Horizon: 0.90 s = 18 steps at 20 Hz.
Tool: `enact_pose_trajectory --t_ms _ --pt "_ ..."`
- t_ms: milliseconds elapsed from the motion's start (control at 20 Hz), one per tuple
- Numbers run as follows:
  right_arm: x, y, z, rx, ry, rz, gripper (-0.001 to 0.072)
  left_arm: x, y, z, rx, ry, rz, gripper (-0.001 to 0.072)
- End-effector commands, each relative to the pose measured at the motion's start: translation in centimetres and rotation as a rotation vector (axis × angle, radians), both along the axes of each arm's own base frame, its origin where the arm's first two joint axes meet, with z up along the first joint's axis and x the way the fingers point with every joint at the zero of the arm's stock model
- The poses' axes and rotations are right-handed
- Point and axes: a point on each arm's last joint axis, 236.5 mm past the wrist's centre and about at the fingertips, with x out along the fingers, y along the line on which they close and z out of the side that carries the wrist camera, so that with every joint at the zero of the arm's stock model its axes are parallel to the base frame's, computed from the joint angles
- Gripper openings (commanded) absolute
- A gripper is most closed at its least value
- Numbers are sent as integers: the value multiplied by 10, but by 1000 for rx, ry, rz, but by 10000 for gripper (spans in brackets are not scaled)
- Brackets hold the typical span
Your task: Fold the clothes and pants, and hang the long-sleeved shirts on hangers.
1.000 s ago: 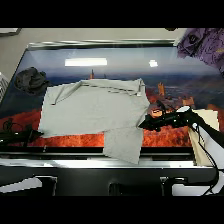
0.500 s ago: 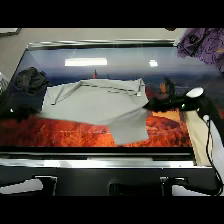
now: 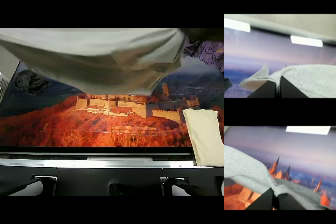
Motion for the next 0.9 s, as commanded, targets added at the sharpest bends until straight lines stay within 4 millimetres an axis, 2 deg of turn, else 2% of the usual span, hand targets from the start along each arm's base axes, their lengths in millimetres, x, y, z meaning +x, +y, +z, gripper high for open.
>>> enact_pose_trajectory --t_ms 0,100,200,300,400,500,600,700,850 --pt "-91 -14 95 -29 -221 -115 35 -91 2 81 57 -183 144 14" --pt "-143 -22 125 -18 -303 -185 36 -143 10 95 81 -229 236 14" --pt "-181 -31 144 6 -359 -248 35 -186 14 105 83 -267 306 13" --pt "-197 -39 149 36 -368 -296 35 -211 14 106 91 -267 331 14" --pt "-189 -40 139 43 -323 -301 35 -211 14 92 94 -213 327 13" --pt "-161 -42 110 52 -207 -305 35 -189 18 67 110 -129 309 13" --pt "-119 -43 64 63 -44 -305 36 -149 21 25 111 -8 264 13" --pt "-71 -44 8 87 147 -308 36 -102 23 -32 98 143 207 13" --pt "2 -39 -80 111 380 -275 36 -30 29 -132 74 359 154 14"
